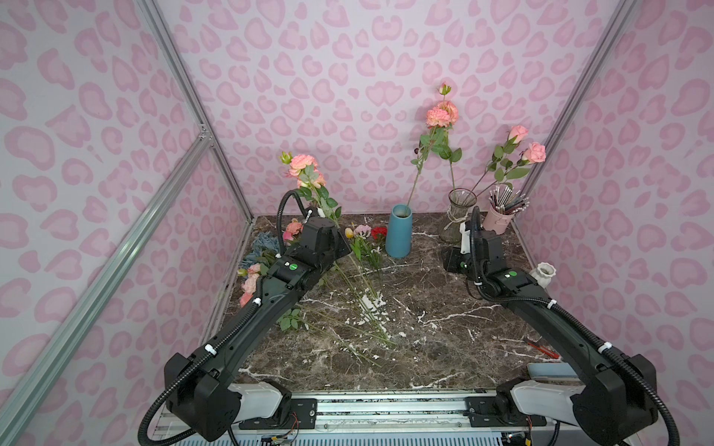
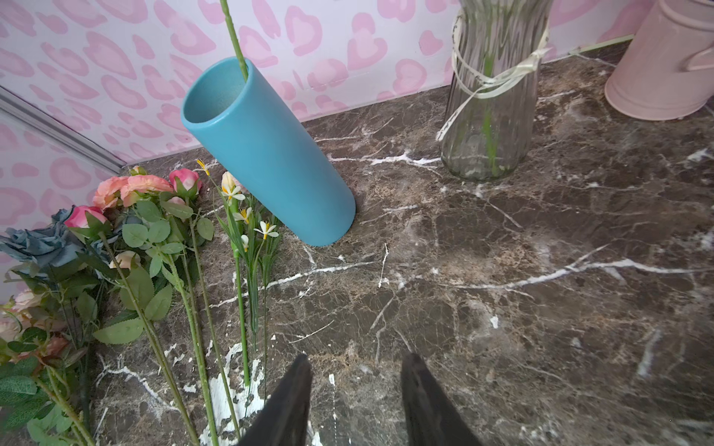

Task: Place the pink flowers into the vase
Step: Pick up the flower at the center of the board.

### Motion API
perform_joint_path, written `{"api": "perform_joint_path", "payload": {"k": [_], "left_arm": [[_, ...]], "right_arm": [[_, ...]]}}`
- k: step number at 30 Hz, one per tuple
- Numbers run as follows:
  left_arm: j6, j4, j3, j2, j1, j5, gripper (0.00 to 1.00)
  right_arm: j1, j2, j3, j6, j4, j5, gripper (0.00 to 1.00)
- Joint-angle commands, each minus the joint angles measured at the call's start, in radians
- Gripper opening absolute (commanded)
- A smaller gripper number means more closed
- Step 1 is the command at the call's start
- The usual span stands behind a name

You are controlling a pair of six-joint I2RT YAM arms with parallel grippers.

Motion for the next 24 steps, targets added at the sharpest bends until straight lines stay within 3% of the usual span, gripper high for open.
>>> {"api": "perform_joint_path", "payload": {"k": [1, 12, 16, 24], "left_arm": [[0.151, 0.064, 0.046, 0.022, 0.014, 0.139, 0.04], [0.346, 0.083, 0.247, 0.129, 0.069, 0.513, 0.04], [0.333, 0.157, 0.230, 0.150, 0.079, 0.629, 0.03], [0.335, 0.255, 0.187, 0.159, 0.079, 0.757, 0.03]], "right_arm": [[0.000, -0.003, 0.000, -0.016, 0.039, -0.033, 0.43], [0.001, -0.033, 0.004, -0.028, 0.049, -0.126, 0.43], [0.002, -0.044, -0.009, -0.032, 0.070, -0.173, 0.43], [0.008, -0.057, 0.013, -0.061, 0.077, -0.292, 0.42]]}}
